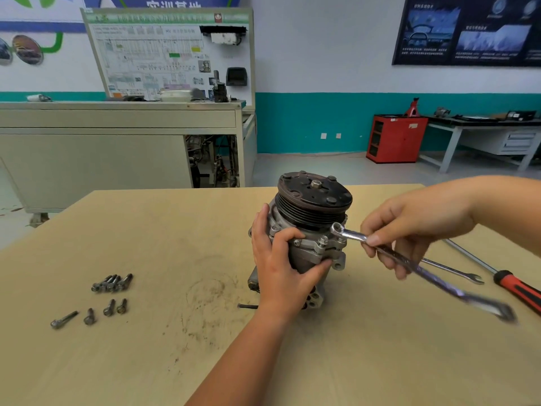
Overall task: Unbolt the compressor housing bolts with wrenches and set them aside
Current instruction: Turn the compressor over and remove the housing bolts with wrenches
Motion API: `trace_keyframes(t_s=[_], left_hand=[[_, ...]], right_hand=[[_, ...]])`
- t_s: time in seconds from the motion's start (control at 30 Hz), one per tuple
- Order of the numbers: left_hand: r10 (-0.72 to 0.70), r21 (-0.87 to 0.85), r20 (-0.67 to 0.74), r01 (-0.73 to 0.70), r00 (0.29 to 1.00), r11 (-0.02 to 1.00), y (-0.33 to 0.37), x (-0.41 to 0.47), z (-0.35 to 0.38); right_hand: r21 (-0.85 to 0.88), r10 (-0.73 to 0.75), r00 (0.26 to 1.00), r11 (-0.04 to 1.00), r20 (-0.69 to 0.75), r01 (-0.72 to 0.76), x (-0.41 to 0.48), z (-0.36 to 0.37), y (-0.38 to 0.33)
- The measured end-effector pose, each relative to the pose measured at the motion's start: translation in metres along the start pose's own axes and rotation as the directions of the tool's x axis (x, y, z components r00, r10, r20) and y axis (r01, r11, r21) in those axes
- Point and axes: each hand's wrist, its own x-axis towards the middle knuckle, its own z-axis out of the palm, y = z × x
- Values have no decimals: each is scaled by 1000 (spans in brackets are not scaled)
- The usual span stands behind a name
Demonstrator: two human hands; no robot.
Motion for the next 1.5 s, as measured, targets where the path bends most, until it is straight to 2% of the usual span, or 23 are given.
trace_keyframes(t_s=[0.07,0.17,0.3,0.43,0.5,0.57,0.63,0.7,0.73,0.8,0.9,0.97,1.1,1.2,1.5], left_hand=[[7,-1,-8,-7,1000,1000,0,0,0],[14,-5,-16,-14,1000,1000,0,0,0],[18,-7,-16,-18,1000,1000,0,0,0],[19,-8,-16,-19,1000,1000,-1,-1,0],[5,-6,-4,-5,1000,1000,0,-1,0],[-11,-5,7,11,1000,1000,1,-1,-1],[-10,1,5,10,1000,1000,1,0,-1],[-9,-1,4,9,1000,1000,1,0,-1],[-6,-3,4,6,1000,1000,1,0,-1],[-4,-6,4,4,1000,1000,1,0,-1],[-7,-4,5,7,1000,1000,-1,0,0],[7,-3,-1,-7,1000,1000,-2,0,0],[16,-11,-9,-16,1000,1000,-1,0,1],[8,-16,-10,-8,1000,1000,0,0,0],[-11,-9,5,11,1000,1000,0,-1,0]], right_hand=[[143,-44,997,989,56,36,0,10,3],[270,-108,994,958,15,100,4,26,2],[287,-98,994,952,-45,106,8,36,-2],[338,-91,996,937,6,84,10,38,-5],[213,-60,998,975,23,53,6,28,-8],[-170,-26,992,985,-123,4,6,14,-13],[-492,-147,941,870,-304,-23,11,2,-14],[-571,-233,904,821,-357,-14,15,-6,-11],[-524,-209,920,852,-332,5,14,-7,-8],[-297,-86,976,954,-200,23,10,-5,1],[6,-23,1000,1000,-7,23,4,5,10],[133,-60,998,989,5,59,6,15,11],[291,-110,991,948,-80,129,12,28,3],[337,-108,990,932,-91,133,14,34,-2],[234,-37,998,971,-42,46,9,31,-7]])
